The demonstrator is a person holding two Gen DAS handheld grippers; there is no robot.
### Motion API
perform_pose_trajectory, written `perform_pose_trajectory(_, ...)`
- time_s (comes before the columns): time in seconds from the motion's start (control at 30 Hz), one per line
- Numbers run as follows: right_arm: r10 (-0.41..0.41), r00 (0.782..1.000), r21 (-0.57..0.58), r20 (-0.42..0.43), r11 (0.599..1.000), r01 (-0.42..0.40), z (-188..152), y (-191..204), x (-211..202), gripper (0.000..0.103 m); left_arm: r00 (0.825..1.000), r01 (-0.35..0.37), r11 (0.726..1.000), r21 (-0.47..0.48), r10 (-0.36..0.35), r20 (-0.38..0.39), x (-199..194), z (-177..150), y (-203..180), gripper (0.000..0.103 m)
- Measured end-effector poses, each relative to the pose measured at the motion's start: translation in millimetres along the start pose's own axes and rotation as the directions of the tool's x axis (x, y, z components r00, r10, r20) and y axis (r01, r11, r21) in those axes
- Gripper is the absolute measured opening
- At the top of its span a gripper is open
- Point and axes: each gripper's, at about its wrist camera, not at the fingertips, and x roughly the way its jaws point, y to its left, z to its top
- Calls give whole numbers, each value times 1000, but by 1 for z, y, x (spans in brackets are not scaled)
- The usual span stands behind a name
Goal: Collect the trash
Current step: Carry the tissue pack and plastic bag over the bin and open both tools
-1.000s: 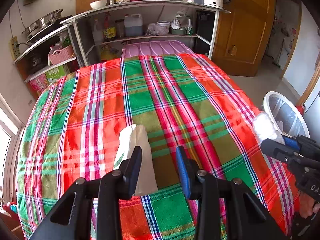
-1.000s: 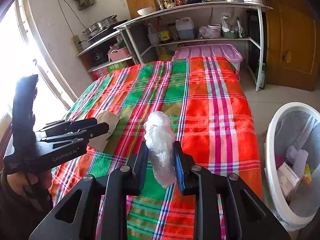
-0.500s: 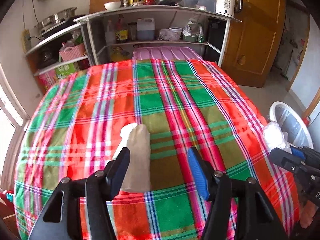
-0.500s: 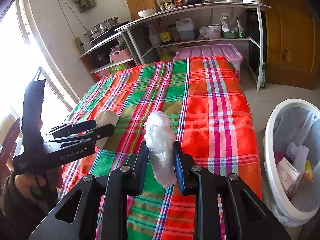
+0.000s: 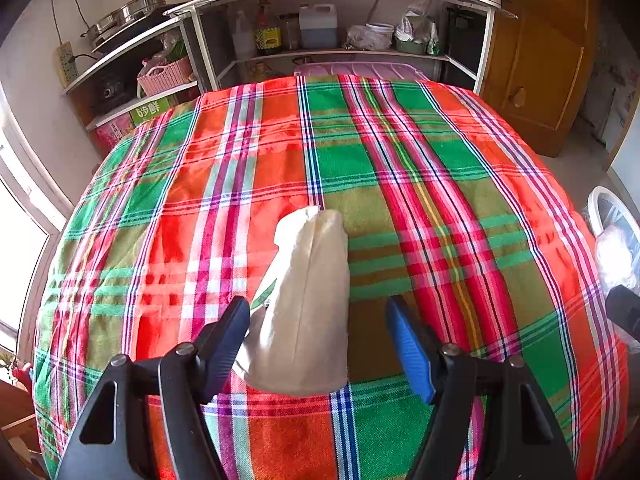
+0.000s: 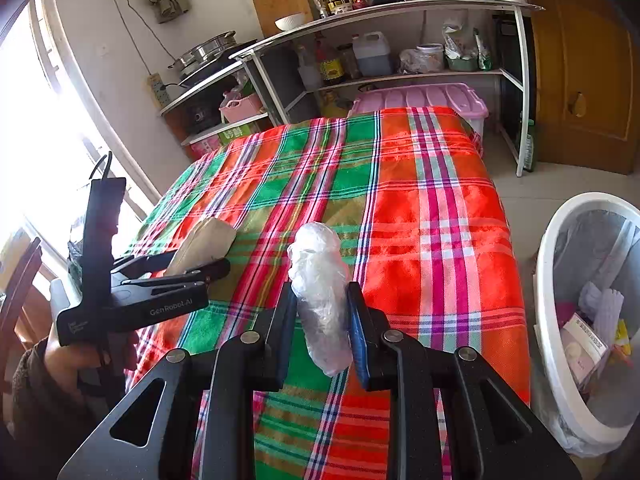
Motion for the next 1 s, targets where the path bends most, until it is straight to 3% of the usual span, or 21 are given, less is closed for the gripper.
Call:
perform_pose_trajectory(0.13, -4, 1000, 5, 0, 1000, 4, 0, -3, -1, 26, 1000, -9, 1000, -12, 9, 13, -2, 5, 2, 48)
perform_pose_trajectory(0.33, -11, 1000, 21, 9, 1000, 11, -1, -9, -6, 26, 1000, 1, 1000, -11, -1, 20, -7, 9, 0, 37)
perform_pose_trajectory(0.67, -18, 999, 38, 45, 999, 16, -2, -17, -26, 26, 994, 57, 998, 23, -59, 88, -44, 11, -21, 33)
perform_pose_trajectory(1.0, -55, 993, 74, 101, 996, 48, -7, -43, -65, 26, 968, 161, 979, 124, -182, 173, -97, 15, -84, 33)
